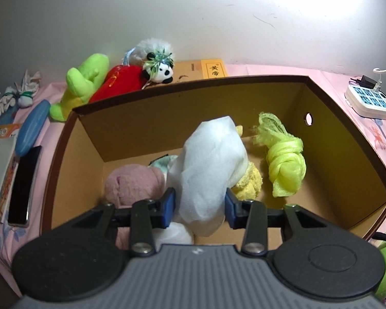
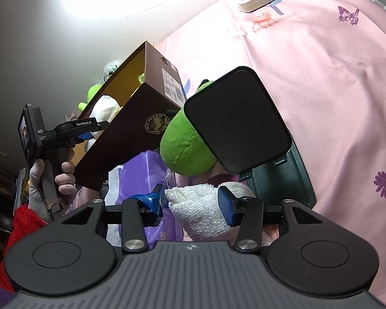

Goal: Organize soft objects
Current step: 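Lower the white bag into the box and open the left tool, then withdraw the left tool from the box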

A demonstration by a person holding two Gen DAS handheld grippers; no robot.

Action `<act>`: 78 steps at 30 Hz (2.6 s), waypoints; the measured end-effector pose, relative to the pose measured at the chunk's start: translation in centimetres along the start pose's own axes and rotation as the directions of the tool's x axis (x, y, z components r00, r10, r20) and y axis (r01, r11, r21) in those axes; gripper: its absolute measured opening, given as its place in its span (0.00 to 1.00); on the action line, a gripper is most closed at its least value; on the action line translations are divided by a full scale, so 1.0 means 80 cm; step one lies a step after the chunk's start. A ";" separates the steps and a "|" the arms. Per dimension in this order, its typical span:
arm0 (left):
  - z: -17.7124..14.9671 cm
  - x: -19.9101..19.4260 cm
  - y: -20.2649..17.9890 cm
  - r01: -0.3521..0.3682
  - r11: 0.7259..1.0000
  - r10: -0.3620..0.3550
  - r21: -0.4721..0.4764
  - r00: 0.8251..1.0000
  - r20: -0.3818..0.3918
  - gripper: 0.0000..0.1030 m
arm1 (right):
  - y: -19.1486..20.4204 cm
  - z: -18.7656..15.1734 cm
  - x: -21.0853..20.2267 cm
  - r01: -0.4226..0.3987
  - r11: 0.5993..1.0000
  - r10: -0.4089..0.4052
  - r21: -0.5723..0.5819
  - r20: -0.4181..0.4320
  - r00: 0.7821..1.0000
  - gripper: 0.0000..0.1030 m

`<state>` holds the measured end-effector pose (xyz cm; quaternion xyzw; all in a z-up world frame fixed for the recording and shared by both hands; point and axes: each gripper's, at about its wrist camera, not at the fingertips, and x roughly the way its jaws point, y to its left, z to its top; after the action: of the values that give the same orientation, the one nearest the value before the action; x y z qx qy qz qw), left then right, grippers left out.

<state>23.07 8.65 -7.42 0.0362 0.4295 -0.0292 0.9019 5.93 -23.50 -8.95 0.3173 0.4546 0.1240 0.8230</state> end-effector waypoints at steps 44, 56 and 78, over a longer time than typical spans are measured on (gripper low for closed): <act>-0.043 -0.109 0.001 -0.158 0.987 0.158 -0.009 0.987 0.007 0.63 | 0.022 -0.011 -0.014 -0.090 0.991 0.090 -0.097 -0.006 0.996 0.30; -0.068 -0.157 0.005 -0.227 0.973 0.227 -0.034 0.974 0.002 0.63 | 0.030 -0.019 -0.018 -0.117 0.983 0.111 -0.143 -0.046 0.993 0.30; -0.146 -0.208 -0.020 -0.269 0.959 0.262 -0.089 0.961 -0.086 0.63 | 0.013 -0.033 -0.040 -0.160 0.968 0.138 -0.192 -0.125 0.983 0.30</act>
<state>3.43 8.50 -1.91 0.0495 0.4545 0.1149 0.8819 2.06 -23.23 -7.17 0.2582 0.4596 0.2483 0.8127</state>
